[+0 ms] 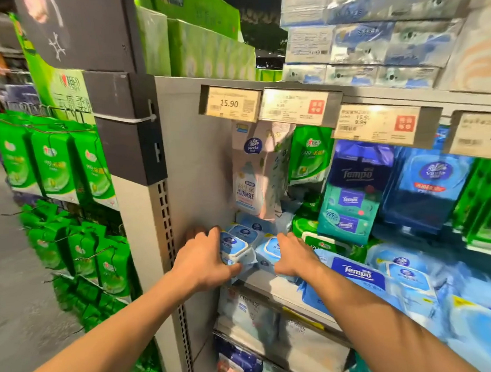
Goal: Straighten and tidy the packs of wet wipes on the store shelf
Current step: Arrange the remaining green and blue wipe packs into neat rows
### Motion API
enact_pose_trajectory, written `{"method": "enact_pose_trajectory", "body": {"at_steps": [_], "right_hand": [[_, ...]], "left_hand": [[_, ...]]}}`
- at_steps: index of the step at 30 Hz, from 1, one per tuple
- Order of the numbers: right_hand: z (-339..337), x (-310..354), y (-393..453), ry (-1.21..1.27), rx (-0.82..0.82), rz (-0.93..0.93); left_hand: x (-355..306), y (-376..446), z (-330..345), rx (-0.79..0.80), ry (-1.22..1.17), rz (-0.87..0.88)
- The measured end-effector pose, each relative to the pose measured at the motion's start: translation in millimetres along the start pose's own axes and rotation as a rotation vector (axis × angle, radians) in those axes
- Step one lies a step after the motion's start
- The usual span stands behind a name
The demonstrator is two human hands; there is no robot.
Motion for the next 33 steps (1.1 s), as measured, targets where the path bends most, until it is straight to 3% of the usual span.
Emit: {"method": "enact_pose_trajectory", "body": {"at_steps": [13,22,33], "right_hand": [[6,5,-1,-0.064,0.068,0.097],[17,17,-15,-0.290,0.010,0.202],[5,11,-46,-0.265,-0.047,0.048]], "left_hand": [[3,-7,12,-0.001,0.042,0.051],[-2,-6,2,-0.016,0.041,0.025],[-28,7,-23,-0.112,-0.049,0.030]]}}
Point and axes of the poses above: each hand's wrist, its own y-axis towards the middle knuckle, its own z-axis out of the palm, x = y × z, the point moved 4 cm from there along y, towards the middle knuckle, and after that the axes turned 13 degrees about x, right-handed, at the moved point
